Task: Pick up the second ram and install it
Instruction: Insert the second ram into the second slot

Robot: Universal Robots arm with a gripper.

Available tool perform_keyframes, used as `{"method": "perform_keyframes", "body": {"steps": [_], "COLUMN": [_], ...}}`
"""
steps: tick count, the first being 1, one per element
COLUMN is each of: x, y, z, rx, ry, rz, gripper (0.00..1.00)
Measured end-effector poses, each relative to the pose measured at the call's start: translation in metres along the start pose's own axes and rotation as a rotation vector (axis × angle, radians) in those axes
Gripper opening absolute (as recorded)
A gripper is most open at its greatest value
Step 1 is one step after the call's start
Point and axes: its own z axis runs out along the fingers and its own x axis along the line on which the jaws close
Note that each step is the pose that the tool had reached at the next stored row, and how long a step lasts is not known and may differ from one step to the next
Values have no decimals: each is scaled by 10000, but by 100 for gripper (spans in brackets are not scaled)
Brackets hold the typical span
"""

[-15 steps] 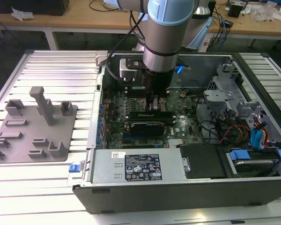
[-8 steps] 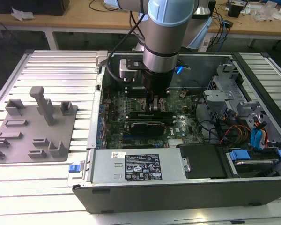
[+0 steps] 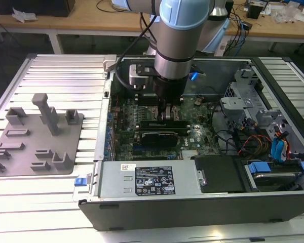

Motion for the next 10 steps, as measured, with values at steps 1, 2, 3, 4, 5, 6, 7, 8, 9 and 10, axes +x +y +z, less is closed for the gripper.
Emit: {"method": "perform_keyframes", "body": {"steps": [1, 2, 3, 4, 5, 6, 7, 8, 9, 10], "x": [1, 1, 1, 1, 1, 0, 1, 1, 2, 2], "y": [1, 1, 1, 1, 0, 0, 0, 0, 0, -1], "z": [4, 5, 6, 7, 8, 16, 20, 26, 35, 41], "rx": [-2, -2, -1, -2, -2, 0, 0, -2, -2, -2], "ry": [4, 4, 2, 2, 1, -3, -2, 1, 1, 2], "rz": [1, 0, 0, 1, 0, 0, 0, 0, 0, 0], "gripper": [9, 9, 9, 9, 9, 9, 9, 9, 9, 9]}}
